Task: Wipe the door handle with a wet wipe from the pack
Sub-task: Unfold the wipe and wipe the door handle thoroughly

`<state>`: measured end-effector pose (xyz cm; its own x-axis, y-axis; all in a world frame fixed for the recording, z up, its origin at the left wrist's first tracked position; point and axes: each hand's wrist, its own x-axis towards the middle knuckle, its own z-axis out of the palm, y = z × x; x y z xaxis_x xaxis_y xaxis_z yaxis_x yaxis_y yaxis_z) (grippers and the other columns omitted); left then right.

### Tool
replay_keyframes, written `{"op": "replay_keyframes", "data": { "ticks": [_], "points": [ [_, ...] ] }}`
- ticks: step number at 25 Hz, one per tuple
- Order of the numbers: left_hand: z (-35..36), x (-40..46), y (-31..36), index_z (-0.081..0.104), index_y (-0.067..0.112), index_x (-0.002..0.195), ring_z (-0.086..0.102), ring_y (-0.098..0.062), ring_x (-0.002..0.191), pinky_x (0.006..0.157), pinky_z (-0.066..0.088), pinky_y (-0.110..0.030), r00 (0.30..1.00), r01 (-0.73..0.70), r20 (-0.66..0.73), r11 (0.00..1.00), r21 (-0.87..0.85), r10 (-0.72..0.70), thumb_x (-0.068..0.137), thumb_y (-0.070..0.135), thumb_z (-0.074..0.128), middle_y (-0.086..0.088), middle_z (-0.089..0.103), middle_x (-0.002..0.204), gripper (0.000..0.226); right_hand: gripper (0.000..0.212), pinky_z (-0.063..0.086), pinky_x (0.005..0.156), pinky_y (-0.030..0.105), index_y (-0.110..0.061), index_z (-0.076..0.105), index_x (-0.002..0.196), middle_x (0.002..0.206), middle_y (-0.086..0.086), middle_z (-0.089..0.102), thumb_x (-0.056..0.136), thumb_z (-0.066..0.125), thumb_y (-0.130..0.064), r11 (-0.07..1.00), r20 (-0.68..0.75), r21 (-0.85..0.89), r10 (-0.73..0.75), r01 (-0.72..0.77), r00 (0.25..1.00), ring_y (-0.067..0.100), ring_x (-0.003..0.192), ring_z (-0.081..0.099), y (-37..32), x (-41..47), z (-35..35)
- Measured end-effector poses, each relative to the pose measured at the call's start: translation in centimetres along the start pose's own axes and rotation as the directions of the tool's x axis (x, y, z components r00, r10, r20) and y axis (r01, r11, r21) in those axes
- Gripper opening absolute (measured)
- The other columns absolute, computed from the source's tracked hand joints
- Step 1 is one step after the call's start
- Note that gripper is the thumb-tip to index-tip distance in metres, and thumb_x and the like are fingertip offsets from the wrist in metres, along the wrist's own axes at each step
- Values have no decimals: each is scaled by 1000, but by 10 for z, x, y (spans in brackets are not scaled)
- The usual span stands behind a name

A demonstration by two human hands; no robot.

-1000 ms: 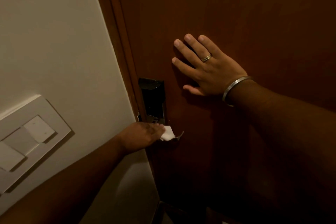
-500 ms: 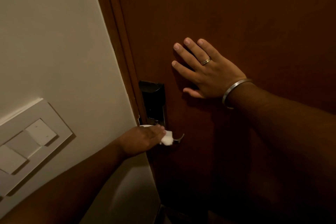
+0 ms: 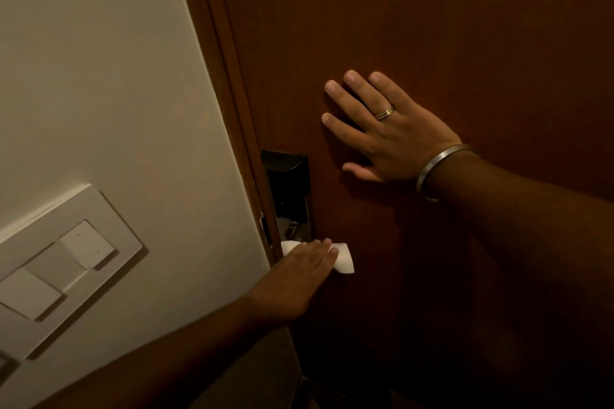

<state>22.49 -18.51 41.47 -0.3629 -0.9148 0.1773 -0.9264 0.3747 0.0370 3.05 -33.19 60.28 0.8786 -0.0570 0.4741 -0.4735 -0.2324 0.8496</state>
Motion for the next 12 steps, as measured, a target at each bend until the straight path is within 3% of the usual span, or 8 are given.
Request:
{"op": "replay_keyframes", "data": {
  "ticks": [3, 5, 7, 9, 12],
  "points": [
    [-30, 12, -40, 32, 17, 143, 29, -20, 138, 113, 21, -28, 984, 102, 144, 995, 16, -103, 98, 17, 48, -9, 31, 153, 48, 83, 22, 119, 54, -14, 31, 154, 160, 26, 22, 93, 23, -69, 1000, -3, -7, 2, -2, 1000, 45, 147, 25, 0, 0, 0],
    [-42, 19, -52, 47, 15, 134, 45, -23, 129, 106, 34, -30, 980, 14, 199, 996, 85, -30, 96, 21, 52, -12, 49, 141, 38, 83, 22, 120, 54, -14, 31, 154, 160, 26, 22, 93, 23, -69, 1000, -5, -10, 0, 0, 1000, 45, 147, 25, 1, 0, -1],
    [-37, 24, -28, 55, 16, 122, 61, -24, 108, 90, 48, -36, 988, -48, 152, 987, 151, 25, 96, 25, 52, -8, 64, 119, 29, 82, 21, 120, 54, -14, 31, 154, 160, 26, 22, 93, 24, -69, 1000, -5, -3, -1, 1, 1000, 45, 147, 25, 1, 1, -1],
    [-13, 33, 11, 53, 11, 121, 67, -22, 91, 78, 53, -36, 996, 15, 88, 987, 157, -29, 95, 24, 53, -8, 69, 105, 28, 82, 22, 119, 54, -14, 31, 153, 160, 26, 23, 93, 24, -69, 1000, -7, -4, 0, 0, 1000, 45, 147, 26, 1, 0, -1],
    [-7, 34, 19, 50, 9, 125, 64, -27, 101, 86, 54, -42, 996, 64, 60, 998, -15, -63, 92, 18, 57, -14, 67, 114, 34, 82, 23, 119, 54, -14, 31, 153, 160, 26, 24, 93, 24, -69, 1000, -7, -7, -7, 7, 1000, 45, 146, 26, 1, 0, -1]
  ]
}}
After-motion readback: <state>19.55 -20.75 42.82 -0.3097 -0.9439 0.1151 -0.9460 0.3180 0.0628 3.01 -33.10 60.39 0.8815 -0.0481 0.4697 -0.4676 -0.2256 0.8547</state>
